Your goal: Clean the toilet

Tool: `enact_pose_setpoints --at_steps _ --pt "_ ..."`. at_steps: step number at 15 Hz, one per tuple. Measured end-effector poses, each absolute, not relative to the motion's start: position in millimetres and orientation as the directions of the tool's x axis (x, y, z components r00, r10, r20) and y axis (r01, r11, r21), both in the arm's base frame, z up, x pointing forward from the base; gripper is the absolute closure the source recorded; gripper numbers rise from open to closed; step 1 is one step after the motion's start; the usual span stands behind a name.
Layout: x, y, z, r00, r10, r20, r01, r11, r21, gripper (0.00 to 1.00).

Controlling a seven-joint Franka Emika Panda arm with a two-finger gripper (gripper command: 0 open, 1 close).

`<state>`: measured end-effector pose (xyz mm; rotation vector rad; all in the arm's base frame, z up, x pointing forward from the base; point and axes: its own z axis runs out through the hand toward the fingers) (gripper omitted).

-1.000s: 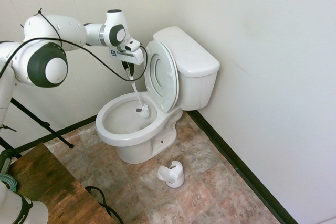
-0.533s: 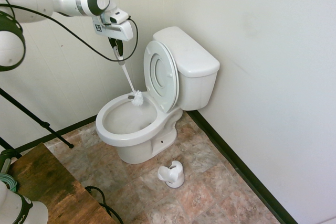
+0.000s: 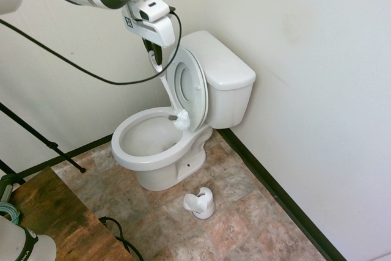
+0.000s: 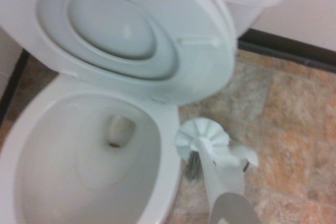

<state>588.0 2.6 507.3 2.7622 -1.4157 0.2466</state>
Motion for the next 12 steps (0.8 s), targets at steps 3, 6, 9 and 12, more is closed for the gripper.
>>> enact_pose_setpoints --at_steps 3,6,9,12 --pt "597 -52 462 0.520 -0.844 0.130 -0.848 -0.529 -0.040 1.00" --pt "608 -97 403 0.482 -0.872 0.086 -0.875 -0.484 -0.015 1.00" --pt "607 -131 352 0.458 -0.888 0.042 -0.889 -0.458 0.016 1.00" --pt "602 -147 317 0.450 -0.893 -0.007 -0.893 -0.450 0.025 1.00"
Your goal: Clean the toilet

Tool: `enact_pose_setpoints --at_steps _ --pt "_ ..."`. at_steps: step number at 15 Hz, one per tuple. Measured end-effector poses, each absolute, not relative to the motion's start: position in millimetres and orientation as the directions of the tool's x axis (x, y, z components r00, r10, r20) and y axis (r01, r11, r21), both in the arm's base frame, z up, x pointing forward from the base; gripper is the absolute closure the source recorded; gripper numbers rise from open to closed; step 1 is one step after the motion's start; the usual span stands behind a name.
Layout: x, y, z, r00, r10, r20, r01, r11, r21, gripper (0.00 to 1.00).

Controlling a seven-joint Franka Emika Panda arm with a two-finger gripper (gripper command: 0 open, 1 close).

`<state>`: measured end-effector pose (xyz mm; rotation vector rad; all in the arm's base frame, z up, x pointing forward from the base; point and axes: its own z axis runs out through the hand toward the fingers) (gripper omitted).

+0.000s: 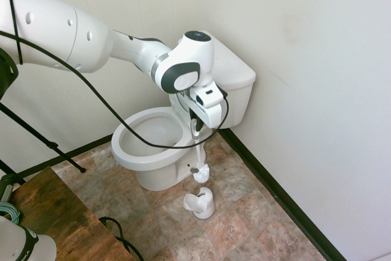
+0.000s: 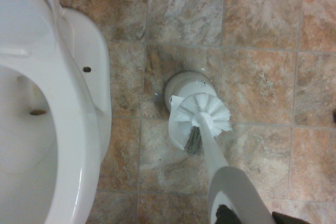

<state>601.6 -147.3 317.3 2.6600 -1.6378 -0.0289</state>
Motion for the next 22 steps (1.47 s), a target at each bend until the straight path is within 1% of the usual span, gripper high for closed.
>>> enact_pose_setpoints --at_steps 1,4,7,11,22 --pt "602 -142 308 0.466 -0.884 -0.038 -0.885 -0.466 0.011 1.00" --pt "596 -156 295 0.446 -0.895 -0.025 -0.895 -0.446 0.012 1.00" --pt "587 -186 262 0.415 -0.909 -0.035 -0.909 -0.416 0.029 1.00" --pt "583 -200 219 0.413 -0.907 -0.080 -0.907 -0.417 0.049 1.00" --pt "619 -204 130 0.409 -0.899 -0.158 -0.899 -0.426 0.100 1.00"
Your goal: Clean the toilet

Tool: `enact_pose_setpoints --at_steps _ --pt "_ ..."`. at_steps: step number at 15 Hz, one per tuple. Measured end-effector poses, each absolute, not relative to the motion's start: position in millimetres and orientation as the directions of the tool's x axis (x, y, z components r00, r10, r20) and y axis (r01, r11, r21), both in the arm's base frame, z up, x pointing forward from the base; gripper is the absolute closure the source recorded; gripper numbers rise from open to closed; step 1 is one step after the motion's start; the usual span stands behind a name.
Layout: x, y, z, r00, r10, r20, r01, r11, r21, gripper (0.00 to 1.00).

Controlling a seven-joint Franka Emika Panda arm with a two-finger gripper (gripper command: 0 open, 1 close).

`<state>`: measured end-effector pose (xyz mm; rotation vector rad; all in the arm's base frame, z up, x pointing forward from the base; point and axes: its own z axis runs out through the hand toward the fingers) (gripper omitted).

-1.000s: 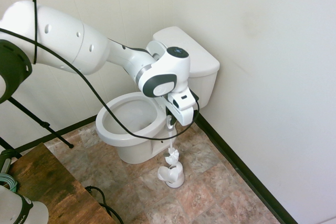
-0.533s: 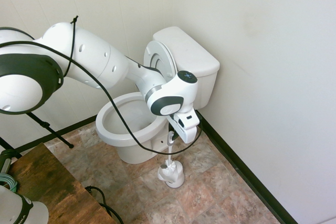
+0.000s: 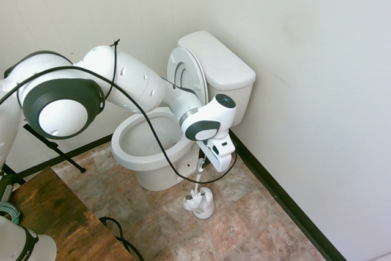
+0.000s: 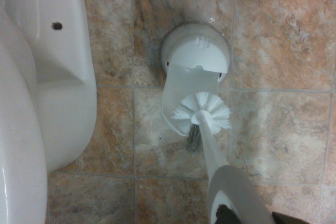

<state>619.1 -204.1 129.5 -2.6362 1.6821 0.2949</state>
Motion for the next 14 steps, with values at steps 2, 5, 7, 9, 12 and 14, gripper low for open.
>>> enact_pose_setpoints --at_steps 2,5,7,9,12,14 --pt "632 -202 114 0.405 -0.896 -0.182 -0.898 -0.427 0.105 1.00" --pt "654 -209 92 0.397 -0.892 -0.216 -0.897 -0.427 0.116 1.00" --pt "665 -218 76 0.386 -0.892 -0.234 -0.897 -0.423 0.132 1.00" --pt "674 -225 62 0.369 -0.896 -0.248 -0.900 -0.411 0.147 1.00" --pt "683 -236 44 0.336 -0.905 -0.261 -0.907 -0.385 0.168 1.00" --pt "690 -241 36 0.316 -0.912 -0.262 -0.913 -0.367 0.178 1.00"
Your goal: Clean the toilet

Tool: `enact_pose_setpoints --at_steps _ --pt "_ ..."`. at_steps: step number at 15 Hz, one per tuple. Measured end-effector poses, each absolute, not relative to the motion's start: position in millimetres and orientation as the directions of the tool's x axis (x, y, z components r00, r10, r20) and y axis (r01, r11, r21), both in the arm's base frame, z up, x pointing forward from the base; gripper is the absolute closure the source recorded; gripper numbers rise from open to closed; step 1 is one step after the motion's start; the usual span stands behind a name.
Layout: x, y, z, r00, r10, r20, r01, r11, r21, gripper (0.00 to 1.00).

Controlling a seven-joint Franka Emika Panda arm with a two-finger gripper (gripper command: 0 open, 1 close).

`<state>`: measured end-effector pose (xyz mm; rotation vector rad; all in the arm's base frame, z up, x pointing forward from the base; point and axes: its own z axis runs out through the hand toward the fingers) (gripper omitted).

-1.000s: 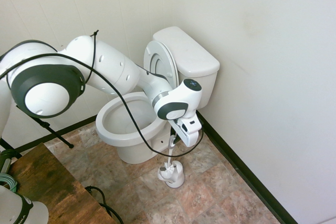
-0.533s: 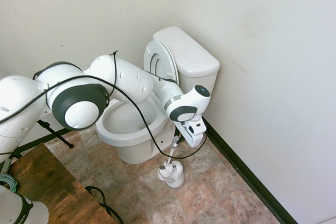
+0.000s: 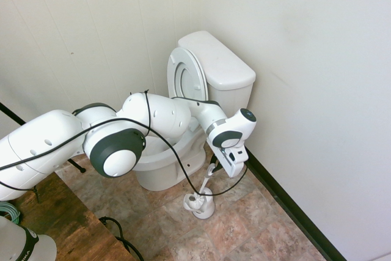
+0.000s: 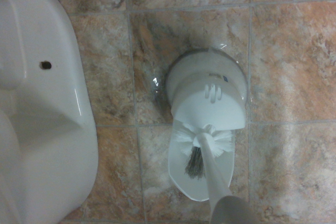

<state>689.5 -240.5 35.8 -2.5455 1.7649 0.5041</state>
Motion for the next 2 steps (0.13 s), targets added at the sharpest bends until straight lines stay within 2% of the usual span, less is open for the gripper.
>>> enact_pose_setpoints --at_steps 2 --pt "693.8 -242.8 27.5 0.297 -0.918 -0.264 -0.917 -0.351 0.190 1.00"
